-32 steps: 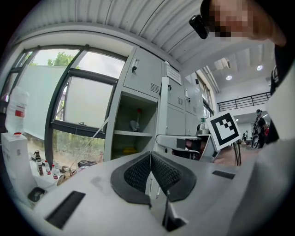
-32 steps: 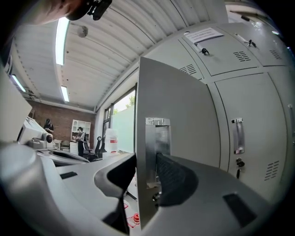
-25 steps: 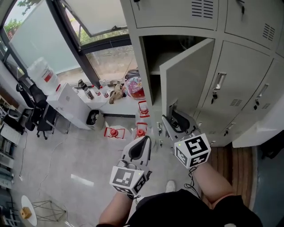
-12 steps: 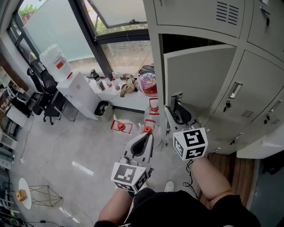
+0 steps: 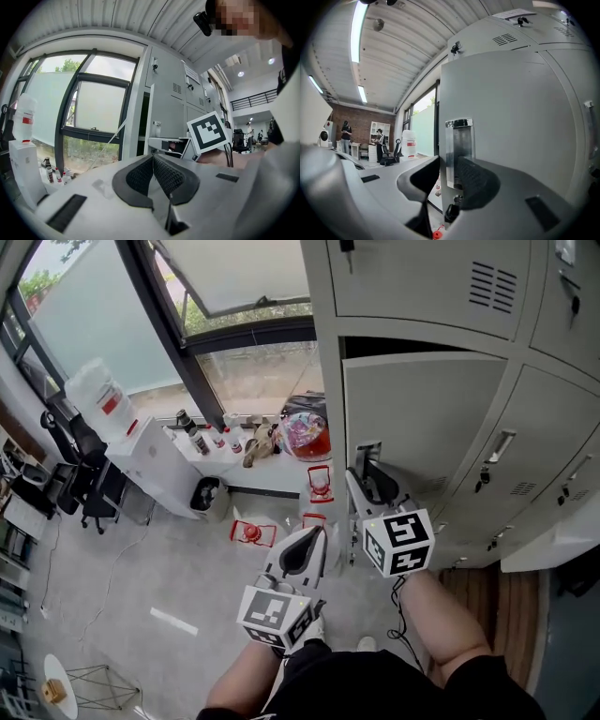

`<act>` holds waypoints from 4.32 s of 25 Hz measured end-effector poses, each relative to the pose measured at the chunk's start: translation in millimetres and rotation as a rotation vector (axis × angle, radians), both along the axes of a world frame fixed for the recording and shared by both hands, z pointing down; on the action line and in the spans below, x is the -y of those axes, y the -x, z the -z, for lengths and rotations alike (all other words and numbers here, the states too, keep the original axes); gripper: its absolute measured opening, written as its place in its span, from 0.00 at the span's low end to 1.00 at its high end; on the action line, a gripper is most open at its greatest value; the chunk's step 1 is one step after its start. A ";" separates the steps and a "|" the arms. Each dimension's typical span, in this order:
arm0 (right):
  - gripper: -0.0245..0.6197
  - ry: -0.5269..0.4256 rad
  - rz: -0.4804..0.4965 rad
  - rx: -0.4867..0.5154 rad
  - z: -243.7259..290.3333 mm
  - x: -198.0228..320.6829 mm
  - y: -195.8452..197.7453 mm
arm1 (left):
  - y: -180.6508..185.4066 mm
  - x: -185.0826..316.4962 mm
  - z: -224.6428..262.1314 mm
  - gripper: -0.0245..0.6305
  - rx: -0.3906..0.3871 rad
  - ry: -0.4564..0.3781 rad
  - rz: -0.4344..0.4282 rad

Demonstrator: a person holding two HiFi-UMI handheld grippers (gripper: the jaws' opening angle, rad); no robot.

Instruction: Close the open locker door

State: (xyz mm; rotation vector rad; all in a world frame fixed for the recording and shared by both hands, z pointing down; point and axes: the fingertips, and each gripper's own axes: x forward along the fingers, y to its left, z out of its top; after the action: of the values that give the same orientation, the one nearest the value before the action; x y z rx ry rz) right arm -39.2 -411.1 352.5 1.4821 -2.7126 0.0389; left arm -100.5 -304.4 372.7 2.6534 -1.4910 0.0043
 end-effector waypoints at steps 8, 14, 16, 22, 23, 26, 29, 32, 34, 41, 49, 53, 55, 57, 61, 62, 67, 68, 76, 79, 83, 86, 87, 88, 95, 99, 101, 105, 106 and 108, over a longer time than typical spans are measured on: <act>0.28 -0.003 -0.071 -0.002 1.0 35.6 4.4 | 9.3 40.8 1.2 0.06 0.002 -0.001 -0.090; 0.27 -0.001 -0.109 0.002 0.7 52.6 3.7 | 16.1 59.4 0.4 0.06 -0.011 0.006 -0.115; 0.26 0.002 -0.120 0.005 0.1 56.6 3.9 | 18.0 63.3 1.1 0.06 -0.009 0.001 -0.127; 0.23 0.016 -0.150 0.032 -1.6 68.7 -1.9 | 21.7 74.8 0.2 0.06 0.000 -0.004 -0.150; 0.23 0.017 -0.152 0.034 -1.9 70.2 -2.7 | 21.6 76.5 -0.1 0.06 0.001 -0.003 -0.153; 0.22 0.011 -0.150 0.035 -2.0 72.2 -2.9 | 20.0 80.7 -1.0 0.06 0.005 -0.003 -0.161; 0.22 0.006 -0.147 0.035 -2.0 71.9 -2.0 | 18.6 83.1 -2.5 0.06 0.009 -0.001 -0.169; 0.22 0.005 -0.144 0.033 -1.9 71.6 -1.5 | 16.7 84.8 -3.3 0.06 0.011 0.002 -0.176; 0.22 0.006 -0.140 0.032 -1.9 71.7 -1.4 | 14.7 86.0 -3.1 0.06 0.011 0.004 -0.180; 0.23 0.005 -0.117 0.034 -1.2 69.0 -4.1 | 6.2 86.5 -1.5 0.06 0.008 0.002 -0.190; 0.23 0.012 -0.118 0.035 -2.1 59.0 -25.7 | -11.6 79.7 4.0 0.06 -0.002 -0.001 -0.186; 0.27 0.036 -0.143 0.068 -3.5 54.0 -53.7 | -24.1 69.6 5.2 0.06 -0.007 -0.001 -0.176; 0.27 0.042 -0.150 0.075 -3.6 49.7 -68.1 | -32.0 64.0 4.7 0.06 -0.010 0.005 -0.169; 0.27 0.044 -0.146 0.073 -3.6 43.1 -79.0 | -41.0 58.0 3.6 0.06 -0.014 0.010 -0.162; 0.26 0.046 -0.117 0.062 -5.1 25.7 -94.3 | -60.9 44.9 2.3 0.06 -0.008 -0.001 -0.149; 0.26 0.048 -0.109 0.059 -6.4 20.5 -98.2 | -66.3 40.9 1.9 0.06 -0.009 -0.002 -0.144; 0.21 0.065 -0.070 0.047 -14.7 -7.9 -116.7 | -89.3 16.6 2.1 0.07 -0.010 -0.002 -0.112; 0.20 0.066 -0.063 0.044 -15.6 -13.1 -119.8 | -93.0 11.8 2.6 0.06 -0.010 -0.002 -0.104; 0.12 0.064 -0.020 0.040 -18.4 -48.2 -131.7 | -115.2 -22.3 0.8 0.06 0.034 -0.002 -0.087; 0.12 0.068 -0.005 0.050 -19.4 -61.1 -129.1 | -115.2 -32.0 5.3 0.06 0.039 -0.010 -0.084; 0.12 0.071 -0.002 0.052 -21.3 -80.3 -124.4 | -111.0 -45.2 5.7 0.06 0.040 -0.009 -0.092; 0.12 0.071 -0.004 0.056 -22.2 -97.5 -116.9 | -104.2 -55.4 2.6 0.06 0.036 -0.004 -0.102; 0.12 0.072 -0.004 0.054 -23.1 -104.0 -113.3 | -101.7 -59.3 1.9 0.06 0.034 -0.003 -0.107; 0.12 0.073 -0.005 0.052 -24.1 -110.8 -109.6 | -99.2 -63.5 1.3 0.06 0.031 -0.004 -0.113; 0.12 0.085 -0.052 0.045 -29.8 -159.5 -86.2 | -76.0 -100.2 -1.0 0.06 0.009 -0.003 -0.172; 0.12 0.075 -0.089 0.047 -24.6 -188.3 -73.6 | -60.6 -122.7 1.5 0.06 -0.004 -0.008 -0.208; 0.12 0.076 -0.105 0.043 -24.4 -205.1 -68.1 | -54.7 -135.9 1.3 0.06 -0.012 -0.008 -0.226; 0.12 0.074 -0.127 0.033 -23.7 -238.1 -58.0 | -45.0 -160.5 -0.9 0.06 -0.030 -0.007 -0.253; 0.12 0.073 -0.134 0.033 -24.0 -245.8 -56.7 | -43.6 -166.4 -1.7 0.06 -0.033 -0.007 -0.260; 0.12 0.075 -0.149 0.033 -24.9 -259.5 -55.0 | -41.1 -176.9 -2.9 0.06 -0.041 -0.005 -0.273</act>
State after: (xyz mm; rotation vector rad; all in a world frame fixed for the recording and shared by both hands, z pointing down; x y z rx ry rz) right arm 15.7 -151.6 377.4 1.6719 -2.5884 0.1701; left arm -59.4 -127.4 375.6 2.8192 -1.1078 -0.0324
